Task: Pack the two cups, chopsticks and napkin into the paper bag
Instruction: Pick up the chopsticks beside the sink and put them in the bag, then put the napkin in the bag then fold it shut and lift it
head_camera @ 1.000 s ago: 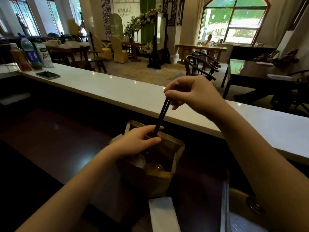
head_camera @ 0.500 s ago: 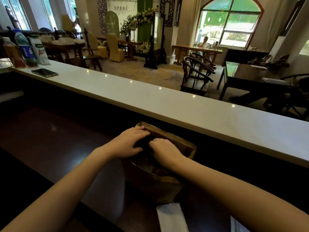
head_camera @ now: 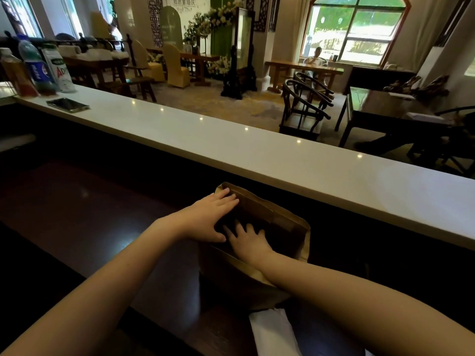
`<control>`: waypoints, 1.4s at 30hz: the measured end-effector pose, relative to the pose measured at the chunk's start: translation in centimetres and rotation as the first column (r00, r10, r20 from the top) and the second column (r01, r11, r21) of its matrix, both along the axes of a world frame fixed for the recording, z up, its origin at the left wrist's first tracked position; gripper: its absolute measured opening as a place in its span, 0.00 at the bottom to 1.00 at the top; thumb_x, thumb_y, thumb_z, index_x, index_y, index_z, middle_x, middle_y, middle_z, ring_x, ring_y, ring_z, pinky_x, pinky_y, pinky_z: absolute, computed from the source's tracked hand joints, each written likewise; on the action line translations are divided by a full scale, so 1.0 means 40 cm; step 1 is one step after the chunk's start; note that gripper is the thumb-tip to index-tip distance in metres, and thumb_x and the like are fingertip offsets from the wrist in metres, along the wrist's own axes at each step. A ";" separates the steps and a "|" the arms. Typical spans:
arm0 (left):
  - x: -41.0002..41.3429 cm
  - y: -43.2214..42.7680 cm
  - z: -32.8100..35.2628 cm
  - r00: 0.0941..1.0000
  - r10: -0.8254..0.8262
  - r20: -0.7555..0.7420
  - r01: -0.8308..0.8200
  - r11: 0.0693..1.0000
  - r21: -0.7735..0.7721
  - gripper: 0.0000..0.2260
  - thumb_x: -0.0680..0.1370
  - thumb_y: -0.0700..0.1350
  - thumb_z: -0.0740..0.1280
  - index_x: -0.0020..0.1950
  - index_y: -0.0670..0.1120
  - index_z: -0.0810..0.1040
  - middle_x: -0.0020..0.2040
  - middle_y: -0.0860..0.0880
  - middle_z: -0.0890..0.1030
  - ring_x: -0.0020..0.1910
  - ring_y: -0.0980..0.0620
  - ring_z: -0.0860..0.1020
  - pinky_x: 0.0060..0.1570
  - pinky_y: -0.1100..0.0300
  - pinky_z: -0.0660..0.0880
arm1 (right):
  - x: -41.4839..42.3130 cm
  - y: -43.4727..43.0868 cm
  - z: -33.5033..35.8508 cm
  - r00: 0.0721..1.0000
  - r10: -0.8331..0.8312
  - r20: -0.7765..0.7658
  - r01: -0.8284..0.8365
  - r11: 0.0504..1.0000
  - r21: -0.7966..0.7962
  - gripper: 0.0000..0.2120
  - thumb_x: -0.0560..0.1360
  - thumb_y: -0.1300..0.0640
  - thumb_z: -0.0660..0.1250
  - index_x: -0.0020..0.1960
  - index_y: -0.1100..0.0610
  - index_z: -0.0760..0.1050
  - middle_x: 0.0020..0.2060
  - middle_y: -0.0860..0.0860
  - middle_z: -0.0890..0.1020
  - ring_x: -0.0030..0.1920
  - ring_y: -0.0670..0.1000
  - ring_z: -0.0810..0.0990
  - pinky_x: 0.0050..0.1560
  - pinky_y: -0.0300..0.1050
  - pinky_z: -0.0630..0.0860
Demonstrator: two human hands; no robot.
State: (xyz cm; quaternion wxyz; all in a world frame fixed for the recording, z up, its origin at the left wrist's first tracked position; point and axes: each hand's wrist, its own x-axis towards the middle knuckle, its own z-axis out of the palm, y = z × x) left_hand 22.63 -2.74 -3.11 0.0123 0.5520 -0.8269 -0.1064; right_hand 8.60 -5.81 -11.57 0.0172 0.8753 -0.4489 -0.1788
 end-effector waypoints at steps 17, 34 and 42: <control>-0.029 0.050 0.038 0.999 0.008 -0.042 -0.012 0.997 -0.079 0.36 0.76 0.48 0.66 0.74 0.52 0.45 0.77 0.51 0.46 0.74 0.56 0.38 0.74 0.54 0.38 | -0.235 0.072 0.261 0.948 0.071 0.311 -0.129 0.977 0.167 0.40 0.74 0.44 0.65 0.76 0.46 0.43 0.78 0.51 0.42 0.77 0.56 0.45 0.75 0.58 0.53; -0.195 0.267 -0.093 0.790 0.224 -0.571 -0.587 0.546 -0.598 0.12 0.76 0.41 0.62 0.57 0.39 0.76 0.53 0.41 0.79 0.55 0.45 0.73 0.57 0.64 0.63 | -0.437 0.131 0.164 0.707 0.124 0.696 -0.089 0.992 -0.086 0.35 0.75 0.39 0.59 0.76 0.53 0.54 0.77 0.55 0.54 0.76 0.55 0.52 0.75 0.54 0.52; -0.337 0.390 -0.386 0.311 0.552 -0.774 -0.800 0.591 0.100 0.10 0.71 0.31 0.62 0.51 0.40 0.75 0.48 0.44 0.74 0.45 0.45 0.75 0.47 0.64 0.70 | -0.508 0.249 -0.111 0.619 -0.421 0.663 0.358 0.903 0.239 0.17 0.78 0.53 0.62 0.61 0.63 0.71 0.58 0.63 0.77 0.59 0.61 0.75 0.58 0.50 0.70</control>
